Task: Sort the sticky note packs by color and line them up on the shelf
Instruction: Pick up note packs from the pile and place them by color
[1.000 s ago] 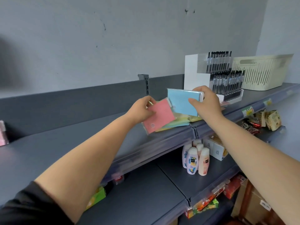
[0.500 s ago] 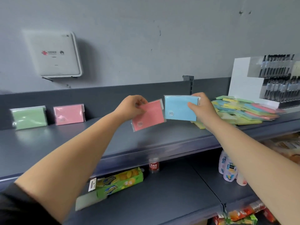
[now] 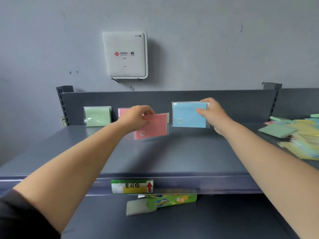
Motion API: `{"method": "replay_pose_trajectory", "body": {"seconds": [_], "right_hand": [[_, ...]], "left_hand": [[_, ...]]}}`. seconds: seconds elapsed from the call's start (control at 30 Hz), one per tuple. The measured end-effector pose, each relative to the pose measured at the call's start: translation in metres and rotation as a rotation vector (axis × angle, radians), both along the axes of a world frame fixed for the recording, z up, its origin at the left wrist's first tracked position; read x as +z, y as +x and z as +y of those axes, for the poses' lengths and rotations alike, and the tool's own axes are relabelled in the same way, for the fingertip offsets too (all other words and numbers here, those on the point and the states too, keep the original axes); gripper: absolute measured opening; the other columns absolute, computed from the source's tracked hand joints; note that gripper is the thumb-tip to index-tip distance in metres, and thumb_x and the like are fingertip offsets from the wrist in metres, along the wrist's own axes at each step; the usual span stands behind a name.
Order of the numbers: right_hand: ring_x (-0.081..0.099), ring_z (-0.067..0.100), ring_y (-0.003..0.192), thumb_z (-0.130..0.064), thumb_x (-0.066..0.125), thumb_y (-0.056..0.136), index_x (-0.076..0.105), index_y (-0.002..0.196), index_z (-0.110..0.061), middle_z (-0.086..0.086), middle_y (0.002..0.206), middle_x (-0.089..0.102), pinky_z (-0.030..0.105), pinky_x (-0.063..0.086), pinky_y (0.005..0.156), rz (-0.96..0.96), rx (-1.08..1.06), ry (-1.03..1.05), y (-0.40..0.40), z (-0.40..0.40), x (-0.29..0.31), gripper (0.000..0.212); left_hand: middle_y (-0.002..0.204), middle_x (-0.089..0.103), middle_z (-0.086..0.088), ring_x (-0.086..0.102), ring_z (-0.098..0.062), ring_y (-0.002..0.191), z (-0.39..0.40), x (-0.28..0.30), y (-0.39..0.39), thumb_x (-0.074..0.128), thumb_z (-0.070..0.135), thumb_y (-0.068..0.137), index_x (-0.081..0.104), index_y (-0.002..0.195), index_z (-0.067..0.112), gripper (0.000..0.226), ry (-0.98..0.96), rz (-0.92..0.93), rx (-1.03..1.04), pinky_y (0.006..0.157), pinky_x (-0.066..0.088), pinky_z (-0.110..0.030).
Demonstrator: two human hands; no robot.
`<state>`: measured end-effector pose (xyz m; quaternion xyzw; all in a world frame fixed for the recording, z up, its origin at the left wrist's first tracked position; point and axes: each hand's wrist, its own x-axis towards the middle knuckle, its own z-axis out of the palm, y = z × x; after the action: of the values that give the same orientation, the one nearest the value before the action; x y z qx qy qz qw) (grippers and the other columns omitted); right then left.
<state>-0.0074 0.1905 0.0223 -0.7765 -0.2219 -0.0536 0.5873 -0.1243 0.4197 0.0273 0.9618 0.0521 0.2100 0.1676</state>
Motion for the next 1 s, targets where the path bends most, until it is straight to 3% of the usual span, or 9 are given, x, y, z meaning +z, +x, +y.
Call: {"method": "replay_pose_trajectory", "body": {"seconds": [0.13, 0.37, 0.57, 0.73, 0.83, 1.0], "right_hand": [[0.054, 0.022, 0.091, -0.011, 0.051, 0.089, 0.044, 0.106, -0.024, 0.004, 0.106, 0.053, 0.034, 0.045, 0.073, 0.03, 0.002, -0.046, 0.014, 0.04, 0.003, 0.022], [0.051, 0.02, 0.089, -0.007, 0.049, 0.091, 0.046, 0.116, -0.018, 0.003, 0.103, 0.051, 0.03, 0.042, 0.069, 0.091, -0.052, -0.015, 0.039, 0.082, -0.007, 0.027], [0.053, 0.021, 0.094, -0.002, 0.045, 0.092, 0.044, 0.12, -0.014, 0.005, 0.107, 0.051, 0.034, 0.046, 0.079, 0.114, -0.062, -0.062, 0.055, 0.099, -0.011, 0.031], [0.053, 0.024, 0.099, 0.001, 0.044, 0.089, 0.043, 0.115, -0.018, 0.007, 0.108, 0.05, 0.037, 0.048, 0.08, 0.121, -0.067, -0.139, 0.065, 0.101, -0.015, 0.033], [0.049, 0.024, 0.097, 0.006, 0.043, 0.087, 0.043, 0.117, -0.015, 0.009, 0.107, 0.048, 0.032, 0.044, 0.072, 0.11, -0.079, -0.162, 0.07, 0.103, -0.02, 0.036], [0.049, 0.021, 0.097, 0.004, 0.052, 0.086, 0.04, 0.124, -0.009, 0.008, 0.111, 0.047, 0.028, 0.044, 0.072, 0.105, -0.132, -0.189, 0.073, 0.107, -0.026, 0.041]], "left_hand": [[0.096, 0.056, 0.01, 0.055, -0.015, 0.086, 0.041, -0.002, 0.005, 0.059, 0.015, 0.085, 0.062, 0.107, 0.024, 0.024, 0.024, 0.011, 0.058, 0.08, 0.048, -0.031], [0.106, 0.059, 0.007, 0.056, -0.017, 0.095, 0.095, 0.0, 0.025, 0.061, 0.016, 0.086, 0.063, 0.11, 0.025, 0.026, 0.078, 0.028, 0.085, 0.067, 0.042, -0.025], [0.118, 0.059, 0.008, 0.055, -0.018, 0.105, 0.122, -0.005, 0.047, 0.059, 0.021, 0.088, 0.06, 0.115, 0.028, 0.028, 0.158, 0.016, 0.095, 0.076, 0.04, -0.026], [0.116, 0.052, 0.006, 0.055, -0.017, 0.099, 0.131, -0.012, 0.061, 0.057, 0.025, 0.089, 0.059, 0.115, 0.028, 0.026, 0.226, -0.02, 0.063, 0.072, 0.041, -0.027], [0.117, 0.052, 0.005, 0.05, -0.018, 0.109, 0.137, -0.016, 0.066, 0.056, 0.024, 0.089, 0.058, 0.117, 0.028, 0.028, 0.278, -0.034, 0.052, 0.073, 0.039, -0.028], [0.116, 0.052, 0.005, 0.046, -0.016, 0.115, 0.138, -0.015, 0.071, 0.055, 0.024, 0.088, 0.058, 0.117, 0.027, 0.029, 0.323, -0.047, 0.052, 0.073, 0.038, -0.026]]}}
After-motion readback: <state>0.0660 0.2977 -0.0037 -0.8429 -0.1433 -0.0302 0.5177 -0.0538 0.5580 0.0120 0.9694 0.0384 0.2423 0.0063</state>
